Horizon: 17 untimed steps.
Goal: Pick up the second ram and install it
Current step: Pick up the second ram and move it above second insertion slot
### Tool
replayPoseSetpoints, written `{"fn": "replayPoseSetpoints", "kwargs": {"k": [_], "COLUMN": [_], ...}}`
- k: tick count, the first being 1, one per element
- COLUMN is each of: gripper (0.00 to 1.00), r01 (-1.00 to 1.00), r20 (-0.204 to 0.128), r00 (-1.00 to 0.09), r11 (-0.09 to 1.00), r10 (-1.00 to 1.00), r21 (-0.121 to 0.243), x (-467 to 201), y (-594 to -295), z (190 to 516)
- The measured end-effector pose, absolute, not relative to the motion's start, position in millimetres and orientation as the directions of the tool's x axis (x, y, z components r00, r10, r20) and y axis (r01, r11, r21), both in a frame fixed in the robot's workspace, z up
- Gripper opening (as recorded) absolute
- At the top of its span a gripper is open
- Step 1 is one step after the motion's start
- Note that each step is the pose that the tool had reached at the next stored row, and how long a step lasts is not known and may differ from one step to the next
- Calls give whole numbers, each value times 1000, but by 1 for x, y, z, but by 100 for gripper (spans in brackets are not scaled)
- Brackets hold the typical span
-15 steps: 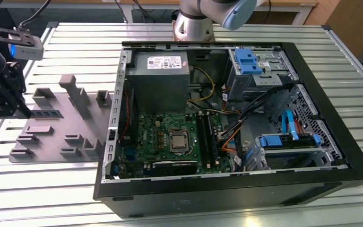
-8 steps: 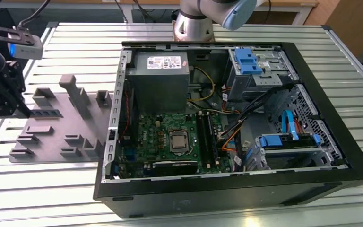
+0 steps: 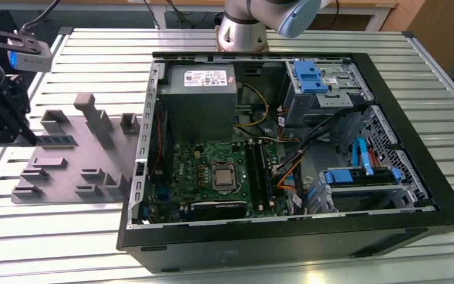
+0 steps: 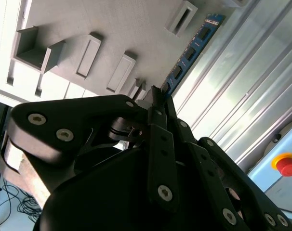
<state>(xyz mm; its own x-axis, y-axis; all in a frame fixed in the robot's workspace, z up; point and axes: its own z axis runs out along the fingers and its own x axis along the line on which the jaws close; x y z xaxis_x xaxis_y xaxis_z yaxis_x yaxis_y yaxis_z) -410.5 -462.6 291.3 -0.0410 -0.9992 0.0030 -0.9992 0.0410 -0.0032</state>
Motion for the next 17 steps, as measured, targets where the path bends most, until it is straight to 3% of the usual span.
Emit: {"fn": "replayPoseSetpoints", "kwargs": {"k": [17], "gripper": [14], "r01": [-999], "r20": [3], "r00": [-41], "r11": [41], "r10": [-999], "r21": [-3], "x": [-410], "y": [-463], "z": [300]}}
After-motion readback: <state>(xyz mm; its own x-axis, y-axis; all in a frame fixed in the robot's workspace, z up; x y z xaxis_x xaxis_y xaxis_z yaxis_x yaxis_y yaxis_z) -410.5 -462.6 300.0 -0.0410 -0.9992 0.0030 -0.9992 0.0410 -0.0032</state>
